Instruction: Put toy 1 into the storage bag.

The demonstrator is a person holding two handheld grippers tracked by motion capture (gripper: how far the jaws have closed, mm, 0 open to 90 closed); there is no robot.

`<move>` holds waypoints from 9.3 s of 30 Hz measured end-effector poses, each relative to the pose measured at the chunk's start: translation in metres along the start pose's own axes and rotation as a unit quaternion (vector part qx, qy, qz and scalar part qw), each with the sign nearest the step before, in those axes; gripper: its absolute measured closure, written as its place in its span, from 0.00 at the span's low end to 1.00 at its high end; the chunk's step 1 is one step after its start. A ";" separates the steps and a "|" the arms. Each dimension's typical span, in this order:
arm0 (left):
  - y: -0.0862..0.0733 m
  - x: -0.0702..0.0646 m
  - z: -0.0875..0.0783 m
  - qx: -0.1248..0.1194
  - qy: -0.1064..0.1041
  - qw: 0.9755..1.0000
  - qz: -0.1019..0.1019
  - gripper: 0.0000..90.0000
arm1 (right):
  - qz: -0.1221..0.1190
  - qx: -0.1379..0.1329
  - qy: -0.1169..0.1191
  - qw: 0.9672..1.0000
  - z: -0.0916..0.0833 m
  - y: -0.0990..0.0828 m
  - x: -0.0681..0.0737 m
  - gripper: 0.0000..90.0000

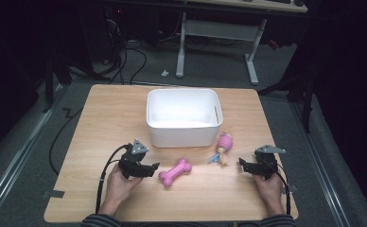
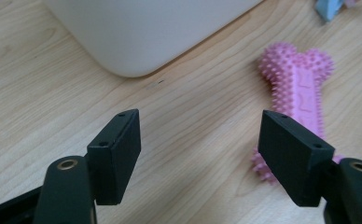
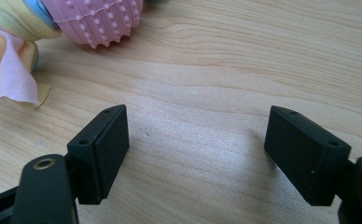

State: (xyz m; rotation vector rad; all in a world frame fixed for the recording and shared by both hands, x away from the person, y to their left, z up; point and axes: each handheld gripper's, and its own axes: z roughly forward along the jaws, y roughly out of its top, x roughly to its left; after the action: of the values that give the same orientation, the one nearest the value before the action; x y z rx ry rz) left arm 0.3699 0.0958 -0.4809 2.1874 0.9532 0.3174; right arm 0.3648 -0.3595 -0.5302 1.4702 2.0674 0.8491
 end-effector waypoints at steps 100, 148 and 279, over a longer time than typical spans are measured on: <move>0.052 -0.065 0.043 0.108 -0.084 0.986 0.097 0.65 | -0.003 -0.001 0.003 1.000 0.000 0.000 0.000 0.25; 0.130 -0.056 -0.019 0.054 -0.127 0.983 0.122 0.65 | -0.007 -0.001 0.007 1.000 0.000 0.000 0.001 0.25; 0.203 0.008 0.069 0.117 -0.010 0.991 0.071 0.64 | -0.009 -0.001 0.009 1.000 0.000 -0.001 0.001 0.25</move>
State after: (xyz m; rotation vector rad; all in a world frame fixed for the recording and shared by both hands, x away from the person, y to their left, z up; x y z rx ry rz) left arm 0.5178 -0.0291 -0.3887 2.4741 0.8609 0.2608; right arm 0.3637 -0.3585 -0.5303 1.4466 2.0883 0.8597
